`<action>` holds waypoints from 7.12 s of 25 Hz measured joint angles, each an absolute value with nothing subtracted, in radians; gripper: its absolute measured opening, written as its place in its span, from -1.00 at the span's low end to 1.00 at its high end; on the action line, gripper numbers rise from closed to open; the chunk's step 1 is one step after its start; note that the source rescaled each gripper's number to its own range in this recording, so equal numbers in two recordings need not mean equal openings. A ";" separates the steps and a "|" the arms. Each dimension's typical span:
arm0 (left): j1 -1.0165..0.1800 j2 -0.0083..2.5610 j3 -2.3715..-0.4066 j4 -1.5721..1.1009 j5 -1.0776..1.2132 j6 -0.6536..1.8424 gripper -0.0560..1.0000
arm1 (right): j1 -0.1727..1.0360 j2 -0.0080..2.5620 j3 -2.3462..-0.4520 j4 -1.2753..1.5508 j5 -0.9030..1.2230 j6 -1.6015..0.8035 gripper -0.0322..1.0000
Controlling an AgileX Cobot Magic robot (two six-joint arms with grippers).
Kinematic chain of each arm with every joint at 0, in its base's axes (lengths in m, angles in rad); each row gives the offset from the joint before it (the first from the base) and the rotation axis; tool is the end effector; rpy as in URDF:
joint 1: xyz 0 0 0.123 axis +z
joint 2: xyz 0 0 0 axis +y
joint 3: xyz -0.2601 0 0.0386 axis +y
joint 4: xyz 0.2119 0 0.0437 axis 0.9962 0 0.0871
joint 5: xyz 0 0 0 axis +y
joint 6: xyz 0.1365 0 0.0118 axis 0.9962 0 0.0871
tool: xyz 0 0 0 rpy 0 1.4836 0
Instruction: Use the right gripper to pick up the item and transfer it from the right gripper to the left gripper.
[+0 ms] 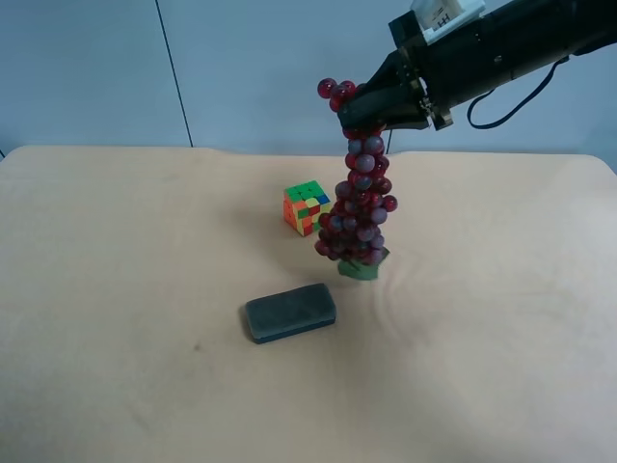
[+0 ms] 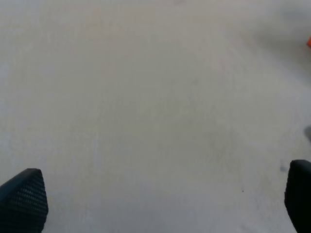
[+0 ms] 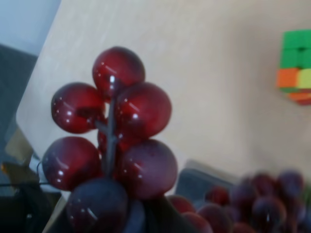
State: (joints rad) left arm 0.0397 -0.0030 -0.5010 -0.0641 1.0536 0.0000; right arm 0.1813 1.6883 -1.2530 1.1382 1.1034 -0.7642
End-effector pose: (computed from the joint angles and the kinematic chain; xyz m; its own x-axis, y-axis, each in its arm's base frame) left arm 0.0269 -0.0066 0.2404 -0.4451 -0.0494 -0.8941 -0.0039 0.9986 -0.0532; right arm 0.2945 0.1669 0.2578 -0.8534 -0.1511 -0.4989 -0.5007 0.5037 0.7040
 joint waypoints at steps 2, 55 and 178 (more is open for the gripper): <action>0.040 -0.003 -0.501 -0.064 1.053 0.000 1.00 | 0.211 1.688 -1.253 1.159 1.085 -0.764 -0.92; 0.041 0.935 -0.510 -1.291 0.792 1.157 1.00 | 0.344 1.829 -1.297 1.310 1.087 -0.737 -0.94; -0.262 1.904 -0.973 -1.719 1.163 1.831 -0.89 | 0.374 1.590 -1.304 0.788 0.898 -0.790 1.00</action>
